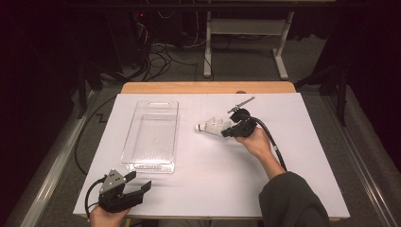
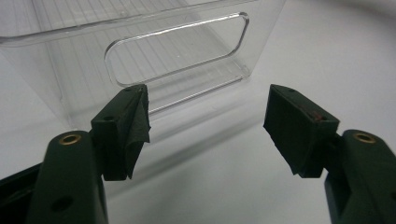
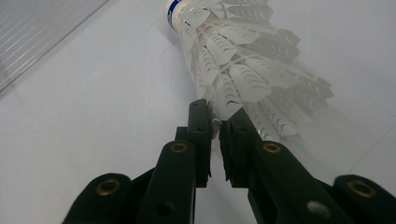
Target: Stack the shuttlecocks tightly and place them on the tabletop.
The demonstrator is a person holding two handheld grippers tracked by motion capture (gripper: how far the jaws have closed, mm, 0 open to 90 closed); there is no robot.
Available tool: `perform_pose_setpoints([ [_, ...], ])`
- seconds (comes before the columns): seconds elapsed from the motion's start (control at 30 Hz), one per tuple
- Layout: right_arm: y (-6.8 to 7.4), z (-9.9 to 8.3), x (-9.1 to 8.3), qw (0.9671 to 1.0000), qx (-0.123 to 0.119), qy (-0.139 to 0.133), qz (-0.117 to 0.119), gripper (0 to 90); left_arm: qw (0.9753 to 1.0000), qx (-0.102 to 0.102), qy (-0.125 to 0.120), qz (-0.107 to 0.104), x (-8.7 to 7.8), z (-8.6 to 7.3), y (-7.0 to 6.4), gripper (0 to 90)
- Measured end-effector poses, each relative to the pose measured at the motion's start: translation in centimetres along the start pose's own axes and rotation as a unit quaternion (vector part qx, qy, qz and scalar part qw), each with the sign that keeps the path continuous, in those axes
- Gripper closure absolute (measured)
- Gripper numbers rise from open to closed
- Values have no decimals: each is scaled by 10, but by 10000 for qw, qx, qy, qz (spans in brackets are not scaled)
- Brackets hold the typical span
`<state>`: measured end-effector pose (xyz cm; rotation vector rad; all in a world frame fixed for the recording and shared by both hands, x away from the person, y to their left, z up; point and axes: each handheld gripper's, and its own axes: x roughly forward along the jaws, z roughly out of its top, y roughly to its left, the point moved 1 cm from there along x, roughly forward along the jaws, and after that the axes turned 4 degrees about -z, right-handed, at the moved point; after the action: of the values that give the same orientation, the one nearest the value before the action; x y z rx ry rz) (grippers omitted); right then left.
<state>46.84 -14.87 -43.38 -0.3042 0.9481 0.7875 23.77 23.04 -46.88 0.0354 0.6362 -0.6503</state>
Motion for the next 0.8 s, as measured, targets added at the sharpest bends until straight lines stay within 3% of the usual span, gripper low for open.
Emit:
perform_pose_setpoints([
  [0.8,0,-2,-4,9999,80,-55,-81,743,10000,-2,-24,11,-1,0,0,320],
])
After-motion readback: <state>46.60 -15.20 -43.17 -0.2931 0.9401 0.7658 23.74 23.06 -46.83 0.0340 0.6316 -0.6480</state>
